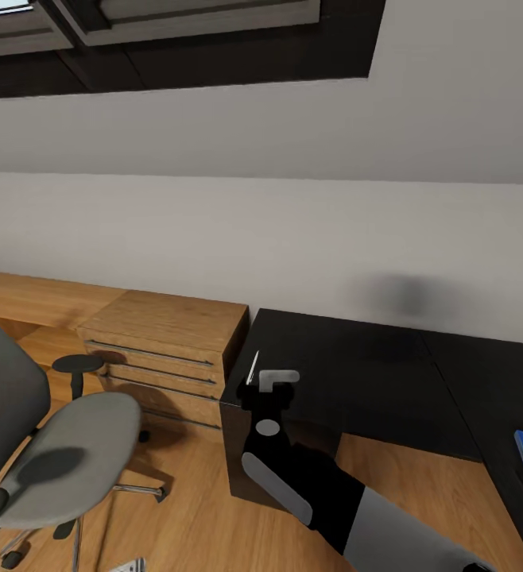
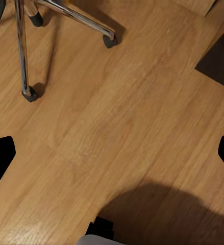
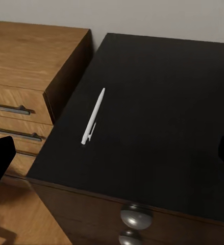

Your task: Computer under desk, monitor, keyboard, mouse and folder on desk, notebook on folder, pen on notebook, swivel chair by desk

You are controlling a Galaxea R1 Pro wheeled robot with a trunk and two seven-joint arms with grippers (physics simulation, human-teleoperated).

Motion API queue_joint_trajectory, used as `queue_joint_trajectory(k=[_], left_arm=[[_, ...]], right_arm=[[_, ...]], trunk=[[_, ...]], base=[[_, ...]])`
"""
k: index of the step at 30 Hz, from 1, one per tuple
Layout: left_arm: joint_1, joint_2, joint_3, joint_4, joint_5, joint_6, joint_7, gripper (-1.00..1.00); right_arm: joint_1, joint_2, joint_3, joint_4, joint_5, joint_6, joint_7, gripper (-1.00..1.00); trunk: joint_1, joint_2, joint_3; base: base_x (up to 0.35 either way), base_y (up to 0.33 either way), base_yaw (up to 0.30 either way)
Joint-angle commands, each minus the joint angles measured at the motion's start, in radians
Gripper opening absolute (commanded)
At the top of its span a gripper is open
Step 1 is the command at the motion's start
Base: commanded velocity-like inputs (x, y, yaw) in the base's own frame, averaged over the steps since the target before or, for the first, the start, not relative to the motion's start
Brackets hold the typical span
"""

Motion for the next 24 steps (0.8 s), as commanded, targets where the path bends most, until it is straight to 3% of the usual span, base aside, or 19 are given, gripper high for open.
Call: queue_joint_trajectory(k=[1, 7, 9, 13, 17, 21, 24], left_arm=[[0.001, -0.001, 0.001, -0.003, 0.009, -0.004, 0.003, 1.00], [0.001, -0.003, -0.006, -0.005, 0.005, -0.037, 0.002, 1.00], [0.001, -0.007, -0.020, -0.043, 0.007, -0.097, -0.004, 1.00], [0.001, -0.008, -0.028, -0.093, 0.008, -0.111, -0.005, 1.00], [0.001, -0.008, -0.029, -0.105, 0.008, -0.113, -0.005, 1.00], [0.003, -0.009, -0.030, -0.119, 0.009, -0.113, -0.005, 1.00], [0.006, -0.009, -0.030, -0.121, 0.009, -0.113, -0.005, 1.00]], right_arm=[[-0.002, 0.000, 0.002, -0.002, -0.003, 0.008, -0.007, 1.00], [-0.001, -0.001, 0.002, 0.000, -0.003, 0.010, -0.003, 1.00], [-0.001, -0.008, 0.002, 0.009, 0.000, 0.006, 0.044, 1.00], [-0.001, -0.014, 0.005, 0.050, 0.044, -0.039, 0.086, 1.00], [-0.002, -0.007, 0.002, 0.159, 0.069, -0.050, 0.169, 1.00], [-0.004, 0.005, -0.003, 0.274, 0.080, -0.056, 0.339, 1.00], [-0.006, 0.007, -0.008, 0.318, 0.081, -0.058, 0.391, 1.00]], trunk=[[0.000, -0.001, -0.001], [0.000, -0.001, -0.001], [0.000, -0.001, -0.001], [0.000, -0.001, -0.001], [0.000, -0.001, -0.001], [0.000, -0.001, -0.001], [0.000, -0.001, -0.001]], base=[[0.000, 0.000, 0.000], [0.161, 0.039, 0.000], [0.270, 0.156, 0.000], [0.267, 0.233, 0.000], [0.252, 0.242, 0.000], [0.238, 0.245, 0.000], [0.199, 0.212, 0.000]])
